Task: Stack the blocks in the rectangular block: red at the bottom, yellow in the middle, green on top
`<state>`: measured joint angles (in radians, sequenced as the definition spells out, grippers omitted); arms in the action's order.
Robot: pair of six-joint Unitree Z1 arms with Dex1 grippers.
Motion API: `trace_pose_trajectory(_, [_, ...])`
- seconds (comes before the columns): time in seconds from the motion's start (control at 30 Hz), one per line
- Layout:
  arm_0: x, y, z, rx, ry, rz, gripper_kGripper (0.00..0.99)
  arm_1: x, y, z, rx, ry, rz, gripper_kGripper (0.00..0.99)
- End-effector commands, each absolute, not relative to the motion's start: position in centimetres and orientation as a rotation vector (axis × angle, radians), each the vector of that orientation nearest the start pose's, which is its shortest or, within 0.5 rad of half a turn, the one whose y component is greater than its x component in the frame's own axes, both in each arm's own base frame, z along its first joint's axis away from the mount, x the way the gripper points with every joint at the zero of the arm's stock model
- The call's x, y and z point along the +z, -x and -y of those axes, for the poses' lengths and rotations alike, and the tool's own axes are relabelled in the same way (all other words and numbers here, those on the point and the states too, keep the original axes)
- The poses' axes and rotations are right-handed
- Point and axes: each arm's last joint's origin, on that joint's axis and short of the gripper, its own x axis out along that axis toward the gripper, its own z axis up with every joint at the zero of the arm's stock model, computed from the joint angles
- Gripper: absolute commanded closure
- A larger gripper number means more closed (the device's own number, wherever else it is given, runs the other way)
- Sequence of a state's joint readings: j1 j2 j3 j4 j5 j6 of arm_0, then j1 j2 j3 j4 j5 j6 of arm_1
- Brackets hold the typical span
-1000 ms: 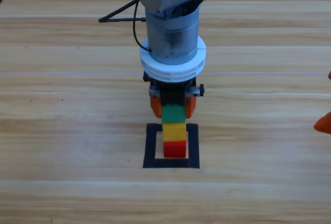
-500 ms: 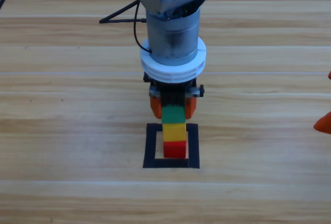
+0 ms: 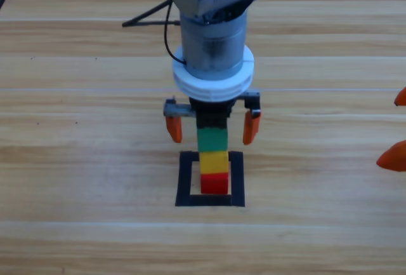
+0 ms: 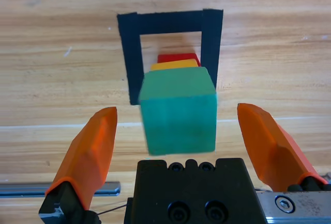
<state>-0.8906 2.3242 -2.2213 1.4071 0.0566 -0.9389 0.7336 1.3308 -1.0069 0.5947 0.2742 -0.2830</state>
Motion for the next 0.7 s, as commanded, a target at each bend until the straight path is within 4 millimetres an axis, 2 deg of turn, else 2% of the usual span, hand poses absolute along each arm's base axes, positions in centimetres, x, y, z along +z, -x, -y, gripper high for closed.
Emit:
trace_pose_trajectory(0.03, [36.0,-25.9,32.9,-0.048,0.081,-1.312,0.0,32.0,-15.6,-15.1,1.06,0.452,-0.857,0.008])
trace_pose_trajectory(0.2, [42.2,-23.0,28.1,-0.111,0.027,-1.122,0.0,32.0,-15.6,-15.1,1.06,0.453,-0.858,0.008])
trace_pose_trajectory(0.27, [42.8,-22.1,26.7,-0.135,-0.025,-1.096,0.0,31.9,-15.6,-15.1,1.06,0.453,-0.86,0.008])
trace_pose_trajectory(0.37, [43.3,-20.0,24.7,-0.217,-0.103,-1.047,0.0,31.9,-15.6,-15.2,1.06,0.453,-0.863,0.008])
trace_pose_trajectory(0.43, [42.9,-18.0,22.1,-0.277,-0.129,-0.998,0.0,31.9,-15.7,-15.2,1.06,0.454,-0.865,0.008])
trace_pose_trajectory(0.53, [41.6,-13.8,16.7,-0.441,-0.122,-0.864,0.0,31.8,-15.9,-15.4,1.06,0.454,-0.868,0.008])
trace_pose_trajectory(0.57, [41.0,-13.1,15.7,-0.459,-0.136,-0.855,0.0,31.8,-15.9,-15.4,1.06,0.454,-0.869,0.008])
trace_pose_trajectory(0.7, [39.7,-12.8,15.4,-0.469,-0.184,-0.87,0.0,31.7,-16.1,-15.6,1.06,0.455,-0.876,0.008])
